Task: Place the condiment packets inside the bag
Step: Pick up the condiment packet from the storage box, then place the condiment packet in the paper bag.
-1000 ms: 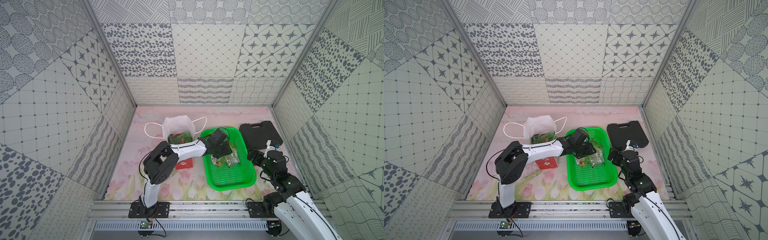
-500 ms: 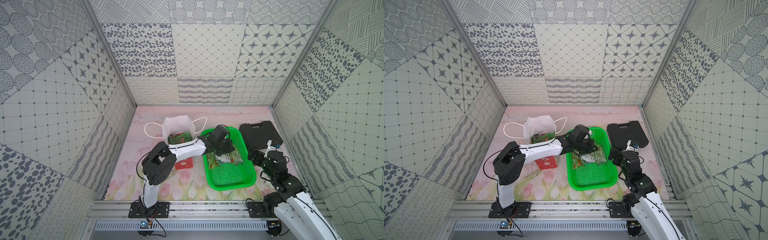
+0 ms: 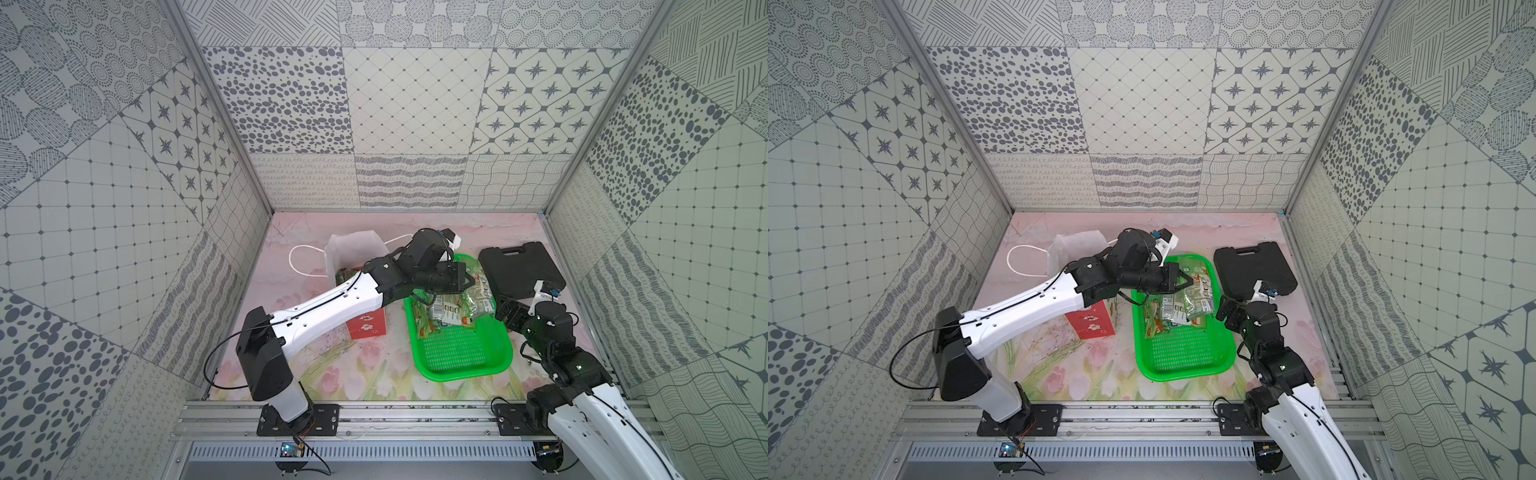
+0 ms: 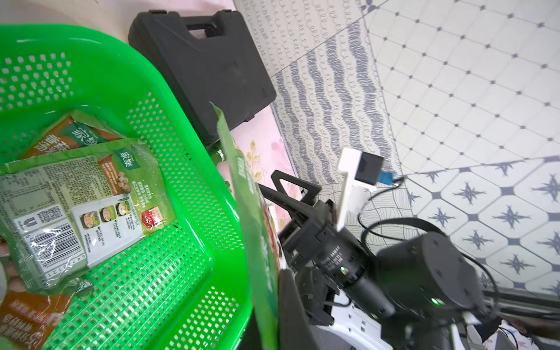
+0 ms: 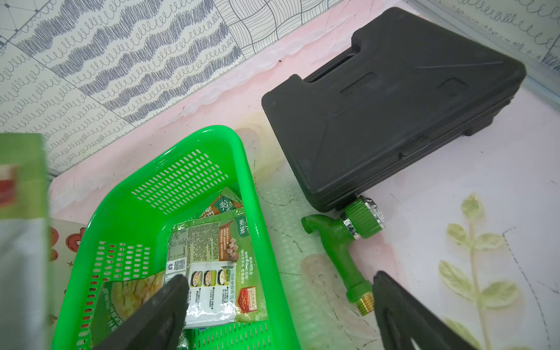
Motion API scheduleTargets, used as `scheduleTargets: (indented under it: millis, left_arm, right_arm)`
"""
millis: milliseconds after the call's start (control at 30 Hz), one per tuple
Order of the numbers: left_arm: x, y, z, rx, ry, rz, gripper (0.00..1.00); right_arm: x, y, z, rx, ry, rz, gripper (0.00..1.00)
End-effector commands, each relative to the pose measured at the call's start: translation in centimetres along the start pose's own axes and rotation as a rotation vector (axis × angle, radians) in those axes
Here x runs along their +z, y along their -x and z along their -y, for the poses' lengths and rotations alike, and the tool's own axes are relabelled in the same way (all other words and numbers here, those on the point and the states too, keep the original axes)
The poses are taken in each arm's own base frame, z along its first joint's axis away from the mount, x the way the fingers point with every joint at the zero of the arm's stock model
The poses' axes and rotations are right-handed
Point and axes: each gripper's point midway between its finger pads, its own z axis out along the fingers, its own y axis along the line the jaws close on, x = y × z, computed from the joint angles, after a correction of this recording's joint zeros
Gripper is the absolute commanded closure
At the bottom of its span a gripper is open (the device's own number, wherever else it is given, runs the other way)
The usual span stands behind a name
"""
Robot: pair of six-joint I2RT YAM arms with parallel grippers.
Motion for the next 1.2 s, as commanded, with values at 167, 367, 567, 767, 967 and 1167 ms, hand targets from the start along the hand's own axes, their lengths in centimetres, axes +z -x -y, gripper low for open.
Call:
scheduleTargets:
  millis: [167, 367, 567, 767, 967, 1167]
  left_arm:
    - [-10.8, -0.2, 1.9, 0.220, 0.127, 0.045, 1.00]
    - [-18.1, 1.6, 1.7, 0.320, 0.271, 0.207, 1.00]
    - [-23.1, 2.9, 0.0, 0.367, 0.434, 0.310, 1.00]
    - [-26.2, 4.0, -2.8, 0.372, 0.619, 0.363, 1.00]
    - [-27.7, 4.9, -5.8, 0.339, 0.783, 0.349, 1.00]
    - [-26.9, 5.6, -9.7, 0.238, 0.848, 0.257, 1.00]
  right_arm:
    - [0.1, 0.2, -0.5, 0.001, 0.030, 0.019, 0.03]
    - [0.2, 0.0, -0.8, 0.001, 0.049, 0.006, 0.03]
    - [0.3, -0.1, -1.0, 0.000, 0.058, 0.003, 0.03]
    - [0.3, -0.2, -1.2, -0.003, 0.071, -0.002, 0.03]
    - [0.4, -0.2, -1.5, -0.002, 0.088, -0.006, 0.03]
    - [0.4, -0.3, -1.7, -0.006, 0.100, -0.011, 0.03]
